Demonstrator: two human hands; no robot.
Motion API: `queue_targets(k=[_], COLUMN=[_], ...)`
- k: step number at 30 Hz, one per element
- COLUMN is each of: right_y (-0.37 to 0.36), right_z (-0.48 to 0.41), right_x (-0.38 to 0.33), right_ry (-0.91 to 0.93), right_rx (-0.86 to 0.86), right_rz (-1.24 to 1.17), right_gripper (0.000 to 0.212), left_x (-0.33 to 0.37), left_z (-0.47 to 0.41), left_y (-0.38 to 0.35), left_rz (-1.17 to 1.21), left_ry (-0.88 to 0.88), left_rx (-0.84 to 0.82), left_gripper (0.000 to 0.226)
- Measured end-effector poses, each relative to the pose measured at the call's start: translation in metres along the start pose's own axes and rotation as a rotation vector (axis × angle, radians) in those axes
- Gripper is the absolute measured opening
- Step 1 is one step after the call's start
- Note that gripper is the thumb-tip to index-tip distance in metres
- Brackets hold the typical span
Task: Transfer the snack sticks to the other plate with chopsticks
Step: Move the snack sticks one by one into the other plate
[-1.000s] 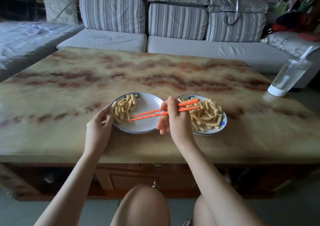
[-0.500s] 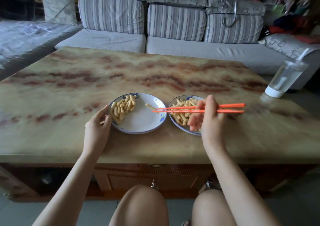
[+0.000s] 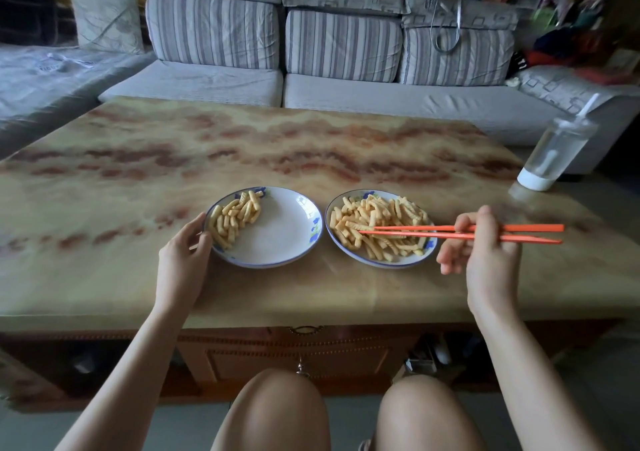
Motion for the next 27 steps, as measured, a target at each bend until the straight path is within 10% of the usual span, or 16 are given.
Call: queue_targets(k=[27], right_y=[-0.172], right_z=[0.067], right_x=[0.023], right_ry=[-0.092], right_rx=[-0.471], right_rz=[-0.035], right_gripper=[0.041], left_x=[-0.003], left_z=[-0.002], left_y=[0.000], left_rz=[0.016], left_ry=[-0.002], left_rx=[0.015], left_gripper=[0.038])
Point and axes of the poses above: each hand's wrist, its own z-axis away from the middle knuckle, its own y-axis out of the back of the hand, x = y × z, the point moved 6 cm from there along -z, towards the middle knuckle, and after that the axes turned 12 degrees about -y, right-handed, at the moved point
